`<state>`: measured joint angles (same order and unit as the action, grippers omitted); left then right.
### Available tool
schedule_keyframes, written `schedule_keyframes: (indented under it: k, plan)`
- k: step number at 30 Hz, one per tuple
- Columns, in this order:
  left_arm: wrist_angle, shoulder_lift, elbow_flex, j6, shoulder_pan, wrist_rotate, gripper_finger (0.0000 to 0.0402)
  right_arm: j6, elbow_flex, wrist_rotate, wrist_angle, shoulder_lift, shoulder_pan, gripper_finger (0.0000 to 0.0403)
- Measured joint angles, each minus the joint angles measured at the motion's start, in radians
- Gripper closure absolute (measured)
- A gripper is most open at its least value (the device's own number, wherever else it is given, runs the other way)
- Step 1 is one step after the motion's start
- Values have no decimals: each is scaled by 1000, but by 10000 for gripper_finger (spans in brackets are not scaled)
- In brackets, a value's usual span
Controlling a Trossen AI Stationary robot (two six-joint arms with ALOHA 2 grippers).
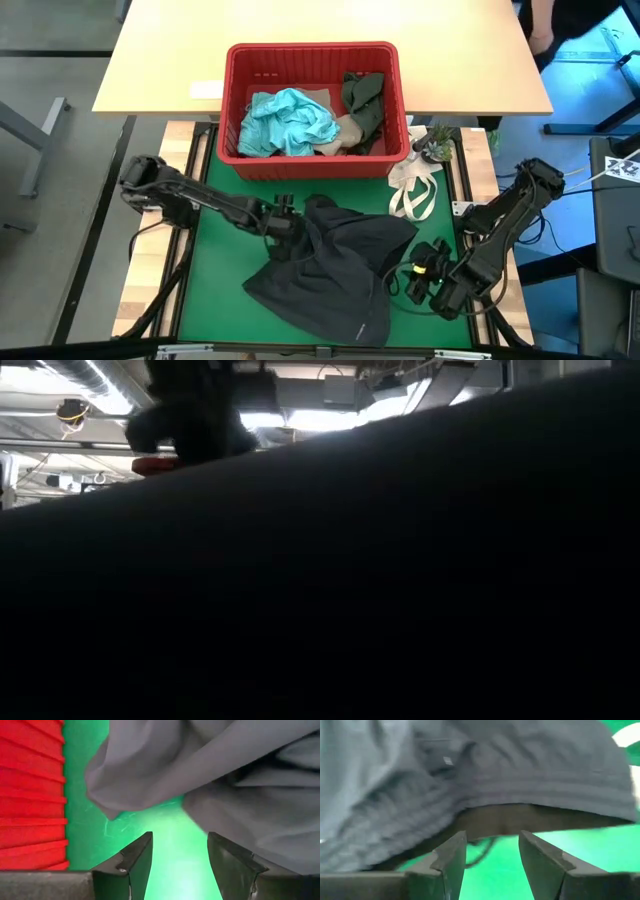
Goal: Fold Laundry from Bin
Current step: Fold the black shorts from the red laundry bin
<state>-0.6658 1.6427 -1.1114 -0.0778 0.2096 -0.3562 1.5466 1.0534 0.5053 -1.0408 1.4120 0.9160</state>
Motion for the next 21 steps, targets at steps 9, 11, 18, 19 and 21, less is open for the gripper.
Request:
schedule_keyframes:
  k: [9, 11, 18, 19, 21]
  plan:
    - [54, 81, 0, 105, -96, -12, 219, 66, 0, -15, -156, 52, -35, 221]
    - [77, 81, 0, 133, -111, -27, 219, 34, 0, -28, -161, 75, -59, 221]
    - [155, 90, 0, 190, -159, -23, 219, -90, 0, -54, -165, 125, -161, 221]
    - [160, 92, 0, 196, -164, -20, 219, -99, -1, -54, -165, 126, -178, 221]
    - [184, 96, 1, 217, -175, -20, 219, -121, -8, -65, -162, 126, -207, 221]
